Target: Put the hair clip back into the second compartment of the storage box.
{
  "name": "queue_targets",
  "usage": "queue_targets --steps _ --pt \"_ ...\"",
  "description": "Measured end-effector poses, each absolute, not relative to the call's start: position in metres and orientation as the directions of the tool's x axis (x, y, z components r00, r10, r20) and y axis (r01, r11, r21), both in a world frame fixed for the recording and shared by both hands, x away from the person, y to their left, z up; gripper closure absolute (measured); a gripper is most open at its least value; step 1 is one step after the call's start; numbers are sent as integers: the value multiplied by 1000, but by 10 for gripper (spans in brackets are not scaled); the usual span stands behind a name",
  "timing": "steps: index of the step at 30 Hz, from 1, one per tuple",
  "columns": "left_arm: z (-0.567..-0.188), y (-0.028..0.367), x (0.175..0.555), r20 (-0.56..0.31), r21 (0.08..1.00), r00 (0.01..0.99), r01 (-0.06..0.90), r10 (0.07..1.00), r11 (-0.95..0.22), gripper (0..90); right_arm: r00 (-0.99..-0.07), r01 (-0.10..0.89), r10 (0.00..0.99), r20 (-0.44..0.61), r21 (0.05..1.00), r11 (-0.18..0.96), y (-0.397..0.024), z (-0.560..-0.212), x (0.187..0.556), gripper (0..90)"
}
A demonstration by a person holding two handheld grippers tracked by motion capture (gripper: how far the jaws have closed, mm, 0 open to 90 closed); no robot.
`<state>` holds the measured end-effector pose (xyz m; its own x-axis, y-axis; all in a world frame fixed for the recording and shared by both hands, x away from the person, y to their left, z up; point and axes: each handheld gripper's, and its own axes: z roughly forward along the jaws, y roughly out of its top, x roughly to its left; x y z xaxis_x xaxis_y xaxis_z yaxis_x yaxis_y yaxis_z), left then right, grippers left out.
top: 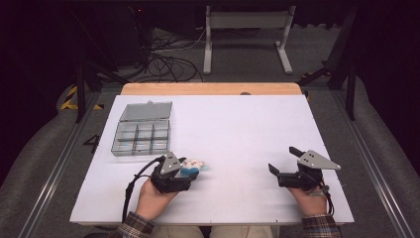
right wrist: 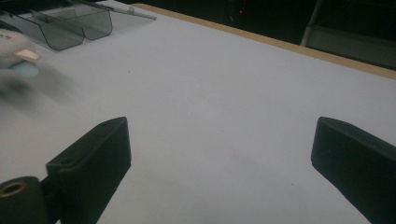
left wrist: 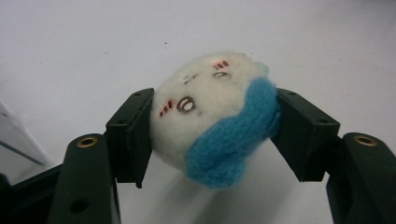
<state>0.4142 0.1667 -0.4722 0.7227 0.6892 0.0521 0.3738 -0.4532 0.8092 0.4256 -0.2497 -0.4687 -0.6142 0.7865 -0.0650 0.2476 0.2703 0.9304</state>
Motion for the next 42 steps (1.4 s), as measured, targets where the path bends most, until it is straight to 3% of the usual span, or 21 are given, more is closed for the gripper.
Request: queue_targets --steps 42 --pt "-446 225 426 84 873 622 331 779 -358 386 -615 261 786 -62 925 277 -247 -470 427 53"
